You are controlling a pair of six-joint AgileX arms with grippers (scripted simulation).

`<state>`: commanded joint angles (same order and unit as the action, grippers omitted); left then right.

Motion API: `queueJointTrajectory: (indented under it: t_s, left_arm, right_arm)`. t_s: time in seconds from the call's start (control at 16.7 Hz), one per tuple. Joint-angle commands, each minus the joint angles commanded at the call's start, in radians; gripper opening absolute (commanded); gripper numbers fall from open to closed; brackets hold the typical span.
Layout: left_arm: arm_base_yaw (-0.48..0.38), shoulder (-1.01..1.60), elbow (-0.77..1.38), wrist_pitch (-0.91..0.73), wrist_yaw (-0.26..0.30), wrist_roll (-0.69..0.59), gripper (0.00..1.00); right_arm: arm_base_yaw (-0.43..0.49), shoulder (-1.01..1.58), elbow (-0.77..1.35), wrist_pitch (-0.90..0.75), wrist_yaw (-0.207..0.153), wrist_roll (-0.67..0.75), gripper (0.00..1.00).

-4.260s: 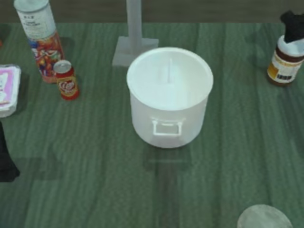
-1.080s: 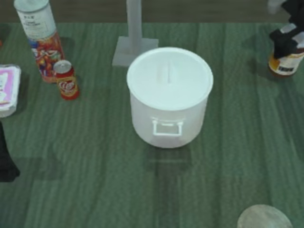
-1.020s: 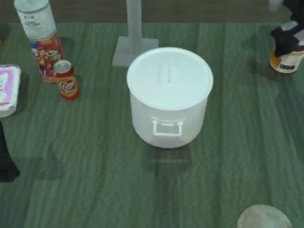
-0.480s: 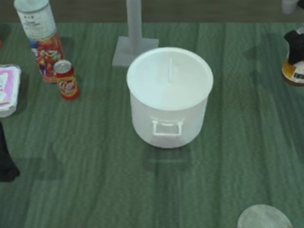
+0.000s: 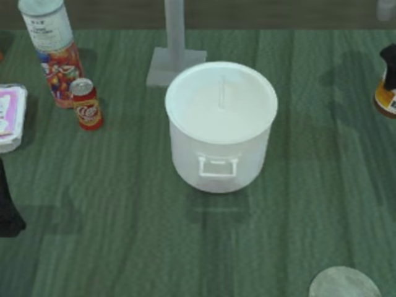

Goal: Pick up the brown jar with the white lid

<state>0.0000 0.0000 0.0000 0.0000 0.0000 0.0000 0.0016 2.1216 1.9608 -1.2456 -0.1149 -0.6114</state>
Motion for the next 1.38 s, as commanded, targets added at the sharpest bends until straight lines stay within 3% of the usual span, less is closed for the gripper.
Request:
queueJointTrajectory:
  t_s: [0.42,0.6,1.08,1.38]
  left_arm:
    - [0.000,0.000,0.000,0.000,0.000,0.000,1.00]
    - [0.000,0.000,0.000,0.000,0.000,0.000,1.00]
    - [0.000,0.000,0.000,0.000,0.000,0.000,1.00]
    - [0.000,0.000,0.000,0.000,0.000,0.000,1.00]
  right_arm:
    - [0.022,-0.005,-0.023,0.022,0.014,0.069,0.00]
    - [0.074,-0.020,-0.080,0.068,0.044,0.223,0.00]
    - [0.250,-0.073,-0.287,0.226,0.147,0.795,0.00]
    - [0.299,-0.094,-0.342,0.275,0.176,0.916,0.00]
